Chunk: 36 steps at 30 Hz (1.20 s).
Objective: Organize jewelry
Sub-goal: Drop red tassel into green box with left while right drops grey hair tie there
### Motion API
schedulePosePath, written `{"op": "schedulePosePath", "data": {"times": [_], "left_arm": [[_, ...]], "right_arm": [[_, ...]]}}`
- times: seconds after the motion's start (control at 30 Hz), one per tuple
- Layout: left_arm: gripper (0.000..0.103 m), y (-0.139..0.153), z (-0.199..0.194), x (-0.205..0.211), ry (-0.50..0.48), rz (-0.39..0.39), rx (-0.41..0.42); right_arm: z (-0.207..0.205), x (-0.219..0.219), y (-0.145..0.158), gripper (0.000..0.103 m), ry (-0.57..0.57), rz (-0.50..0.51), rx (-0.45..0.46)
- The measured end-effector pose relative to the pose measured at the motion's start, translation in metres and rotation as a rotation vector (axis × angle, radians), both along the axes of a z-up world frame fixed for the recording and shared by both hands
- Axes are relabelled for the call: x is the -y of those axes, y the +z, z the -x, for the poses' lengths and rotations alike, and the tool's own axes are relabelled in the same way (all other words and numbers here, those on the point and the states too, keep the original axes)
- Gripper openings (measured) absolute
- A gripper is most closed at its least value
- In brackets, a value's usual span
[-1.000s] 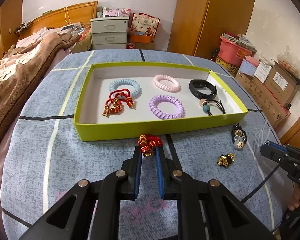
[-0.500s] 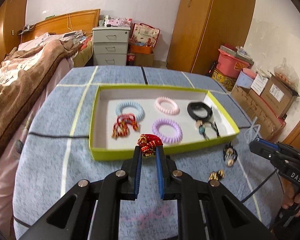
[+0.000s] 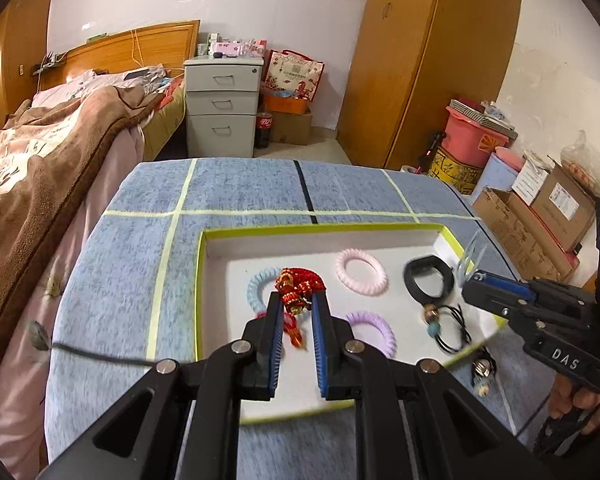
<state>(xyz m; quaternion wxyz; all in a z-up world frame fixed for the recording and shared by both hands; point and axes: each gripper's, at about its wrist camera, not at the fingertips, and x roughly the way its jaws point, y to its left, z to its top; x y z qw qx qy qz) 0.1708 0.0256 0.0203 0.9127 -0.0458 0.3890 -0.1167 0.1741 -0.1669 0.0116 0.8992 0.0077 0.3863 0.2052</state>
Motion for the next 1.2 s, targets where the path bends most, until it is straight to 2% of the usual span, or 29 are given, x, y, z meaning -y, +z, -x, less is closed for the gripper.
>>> {"op": "schedulePosePath", "data": {"times": [0.1, 0.2, 0.3, 0.4, 0.83, 1.13, 1.2], "left_arm": [[0.015, -0.007, -0.015, -0.003, 0.012, 0.001, -0.028], [0.015, -0.011, -0.022, -0.003, 0.011, -0.031, -0.024], [0.015, -0.017, -0.034, -0.006, 0.016, -0.010, -0.054], [0.015, -0.022, -0.041, -0.007, 0.025, -0.031, -0.062], [0.016, -0.037, -0.053, -0.008, 0.027, -0.029, -0.108], [0.033, -0.038, -0.052, -0.003, 0.015, -0.028, -0.116], [0.035, -0.039, -0.052, -0.003, 0.015, -0.022, -0.119]], "right_arm": [[-0.016, -0.005, -0.003, 0.018, 0.009, 0.011, -0.012], [-0.030, -0.008, -0.008, 0.018, 0.008, 0.013, -0.027], [-0.044, -0.010, -0.014, 0.018, 0.002, 0.021, -0.049], [-0.050, -0.014, -0.020, 0.018, 0.002, 0.039, -0.057], [-0.064, -0.021, -0.035, 0.018, 0.012, 0.077, -0.088], [-0.065, -0.023, -0.035, 0.019, 0.013, 0.093, -0.085], [-0.065, -0.023, -0.035, 0.028, 0.015, 0.086, -0.085]]}}
